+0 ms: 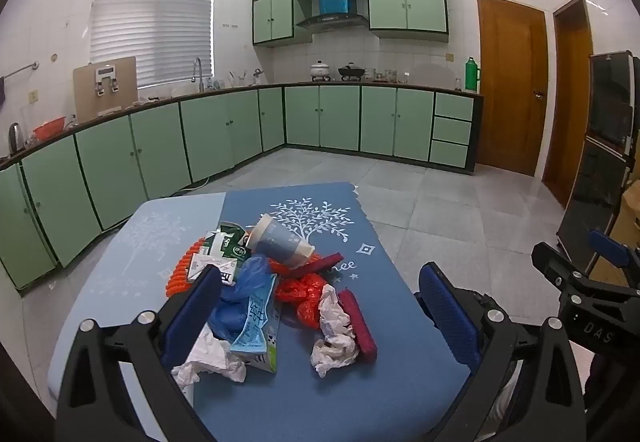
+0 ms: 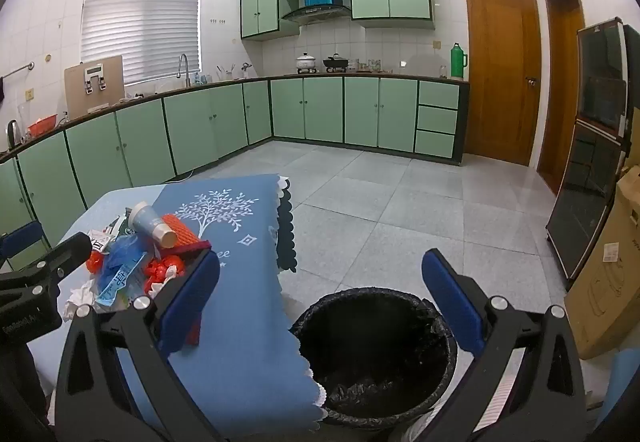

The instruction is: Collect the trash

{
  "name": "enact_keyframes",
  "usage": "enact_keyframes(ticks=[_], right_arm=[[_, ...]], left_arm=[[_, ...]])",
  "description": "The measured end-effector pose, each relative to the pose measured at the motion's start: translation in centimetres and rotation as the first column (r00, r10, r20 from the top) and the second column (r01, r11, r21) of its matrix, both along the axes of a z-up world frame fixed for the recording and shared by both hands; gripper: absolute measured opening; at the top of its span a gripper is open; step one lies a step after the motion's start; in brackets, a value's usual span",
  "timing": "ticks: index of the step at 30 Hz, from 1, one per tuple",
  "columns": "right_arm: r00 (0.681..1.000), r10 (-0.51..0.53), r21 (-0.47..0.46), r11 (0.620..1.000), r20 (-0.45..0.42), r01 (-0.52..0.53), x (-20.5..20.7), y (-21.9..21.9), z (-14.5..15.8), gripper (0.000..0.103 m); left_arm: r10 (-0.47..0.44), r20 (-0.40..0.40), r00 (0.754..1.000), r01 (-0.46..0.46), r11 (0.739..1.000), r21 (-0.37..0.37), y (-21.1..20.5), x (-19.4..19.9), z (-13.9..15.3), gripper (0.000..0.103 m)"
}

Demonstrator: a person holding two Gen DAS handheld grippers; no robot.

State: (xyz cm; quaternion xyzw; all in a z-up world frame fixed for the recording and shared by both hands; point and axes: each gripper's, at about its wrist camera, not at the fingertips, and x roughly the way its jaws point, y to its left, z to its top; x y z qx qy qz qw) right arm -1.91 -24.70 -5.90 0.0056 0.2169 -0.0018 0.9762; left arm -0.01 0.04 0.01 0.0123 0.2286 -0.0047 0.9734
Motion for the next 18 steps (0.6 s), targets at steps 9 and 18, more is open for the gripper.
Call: enact_keyframes(ticks=[9, 18], right_arm=[[1.000, 0.001, -0.001, 1.000, 0.002, -0.001, -0.01, -0.02, 0.00, 0.098], [1.000, 0.001, -0.002, 1.000, 0.004, -0.001, 0.05, 0.07, 0.03, 0.098]], left_arm=[[-0.004, 0.002, 1.000, 0.004, 1.000, 0.009, -0.07, -0.06, 0.17, 0.097], [0.009, 0.002, 1.000, -0.009, 1.000, 0.008, 0.12, -0.04, 0.06, 0.097]])
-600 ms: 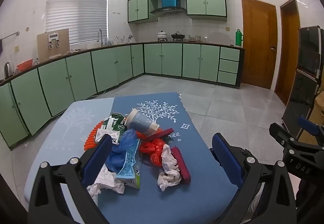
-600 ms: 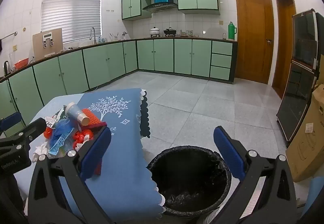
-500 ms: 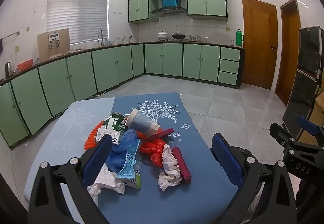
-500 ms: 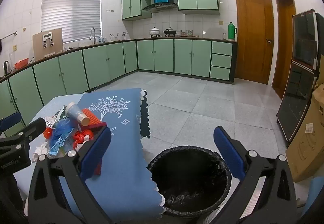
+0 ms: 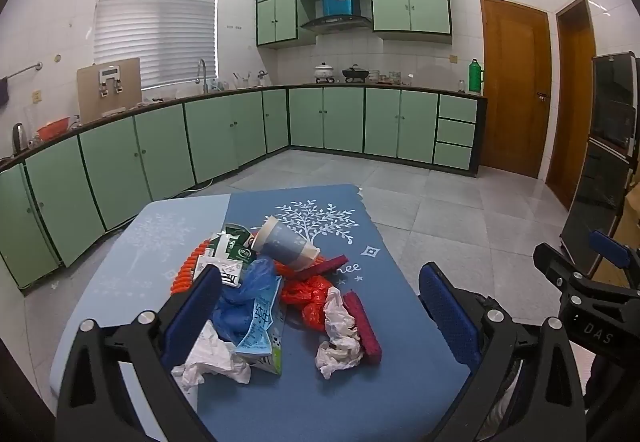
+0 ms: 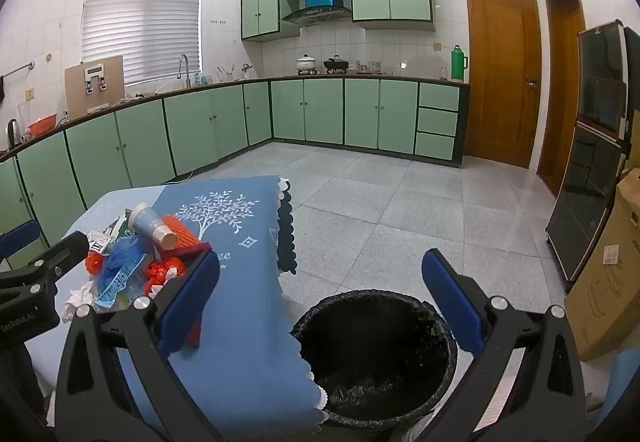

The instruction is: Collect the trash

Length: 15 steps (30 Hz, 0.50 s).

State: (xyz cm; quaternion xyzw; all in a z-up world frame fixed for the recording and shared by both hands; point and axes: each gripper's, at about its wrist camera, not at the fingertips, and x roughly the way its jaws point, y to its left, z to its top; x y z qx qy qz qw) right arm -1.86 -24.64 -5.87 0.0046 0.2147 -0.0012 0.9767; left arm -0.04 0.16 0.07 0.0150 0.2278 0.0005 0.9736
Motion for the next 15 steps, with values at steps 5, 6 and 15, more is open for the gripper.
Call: enact_keyframes(ticks=[5, 6, 15], right_arm=[[1.000, 0.002, -0.002, 1.000, -0.001, -0.002, 0.31, -0.03, -0.12, 0.098], [1.000, 0.001, -0.002, 1.000, -0.001, -0.001, 0.27, -0.01, -0.11, 0.098], [1.000, 0.002, -0.004, 1.000, 0.000, -0.002, 0.13, 0.06, 0.04, 0.098]], left_arm=[[0.000, 0.002, 1.000, 0.000, 1.000, -0.001, 0.03, -0.02, 0.00, 0.097], [0.001, 0.002, 1.000, -0.001, 1.000, -0.002, 0.04, 0.06, -0.07, 0.097], [0.002, 0.002, 1.000, -0.002, 1.000, -0.004, 0.25, 0.17, -0.06, 0.097]])
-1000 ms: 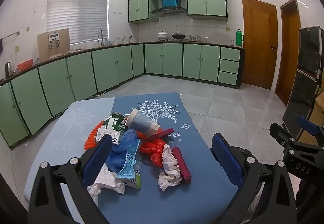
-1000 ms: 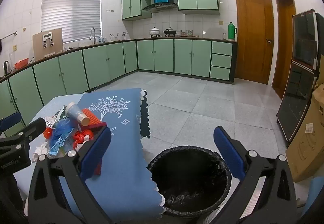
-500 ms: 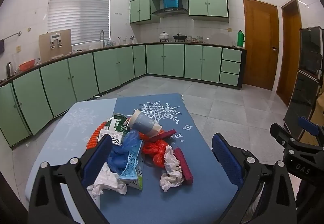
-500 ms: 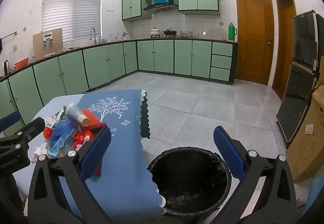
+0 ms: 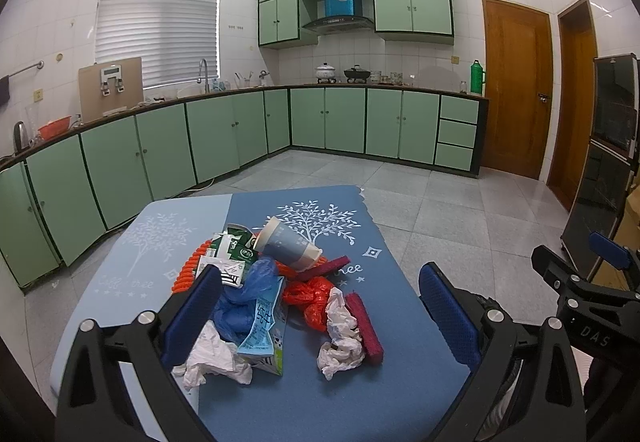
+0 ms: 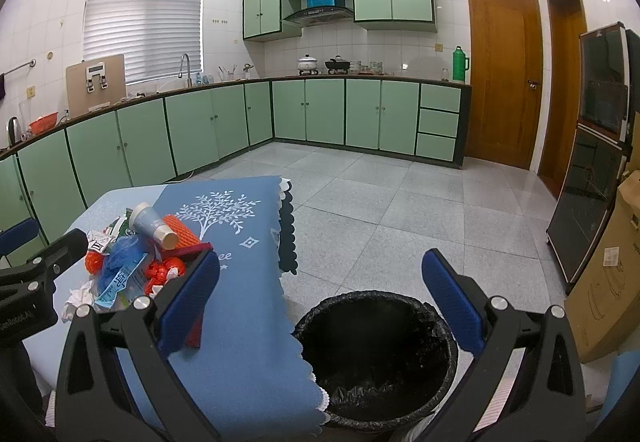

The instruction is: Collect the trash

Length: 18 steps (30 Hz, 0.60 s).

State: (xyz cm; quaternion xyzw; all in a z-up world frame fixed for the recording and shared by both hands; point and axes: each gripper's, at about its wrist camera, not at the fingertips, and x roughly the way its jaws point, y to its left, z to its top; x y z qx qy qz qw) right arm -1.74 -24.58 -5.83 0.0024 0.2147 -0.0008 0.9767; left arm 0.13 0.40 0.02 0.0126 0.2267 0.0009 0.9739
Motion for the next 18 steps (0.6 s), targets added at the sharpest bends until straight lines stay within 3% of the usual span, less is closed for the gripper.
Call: enact_keyframes(ticks=[18], right_arm=[[1.000, 0.000, -0.002, 1.000, 0.002, 0.000, 0.07, 0.00, 0.01, 0.098]], left_arm=[[-0.001, 0.001, 1.000, 0.001, 1.000, 0.000, 0.05, 0.00, -0.01, 0.097]])
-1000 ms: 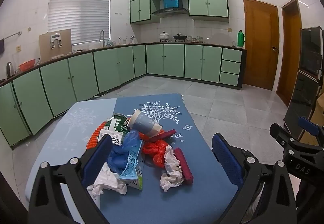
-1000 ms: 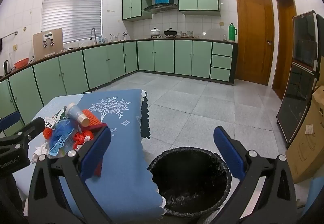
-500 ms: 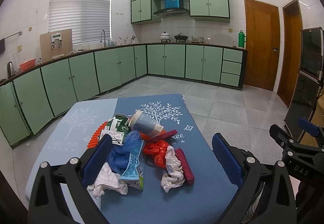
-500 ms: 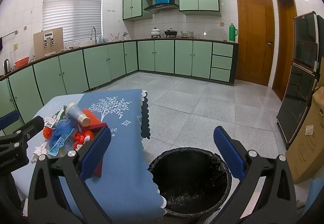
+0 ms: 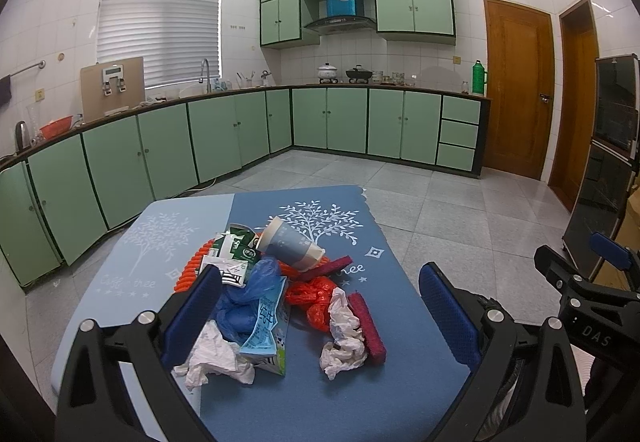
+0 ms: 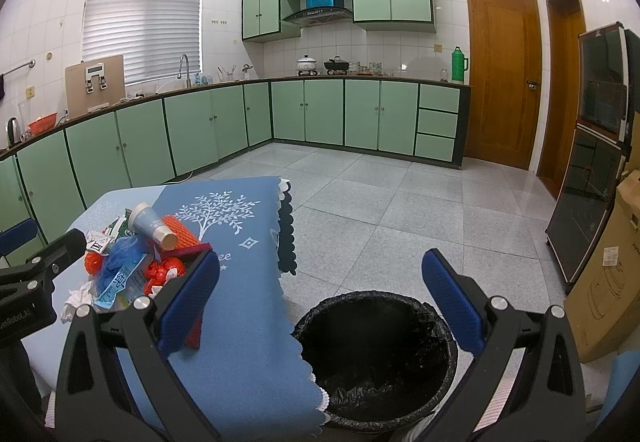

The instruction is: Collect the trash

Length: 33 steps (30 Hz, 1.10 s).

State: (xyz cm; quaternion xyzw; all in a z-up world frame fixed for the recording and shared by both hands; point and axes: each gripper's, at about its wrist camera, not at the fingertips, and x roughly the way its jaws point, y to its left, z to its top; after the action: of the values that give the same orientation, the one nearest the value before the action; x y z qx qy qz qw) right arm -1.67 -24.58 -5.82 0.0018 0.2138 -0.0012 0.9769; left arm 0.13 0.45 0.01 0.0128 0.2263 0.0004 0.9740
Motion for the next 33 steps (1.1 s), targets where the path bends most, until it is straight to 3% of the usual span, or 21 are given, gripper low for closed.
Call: enact_keyframes(ticks=[33], right_arm=[[1.000, 0.009, 0.000, 1.000, -0.001, -0.009, -0.10, 0.39, 0.06, 0.098]], left_arm=[[0.001, -0.004, 1.000, -0.001, 1.000, -0.004, 0.17, 0.02, 0.05, 0.097]])
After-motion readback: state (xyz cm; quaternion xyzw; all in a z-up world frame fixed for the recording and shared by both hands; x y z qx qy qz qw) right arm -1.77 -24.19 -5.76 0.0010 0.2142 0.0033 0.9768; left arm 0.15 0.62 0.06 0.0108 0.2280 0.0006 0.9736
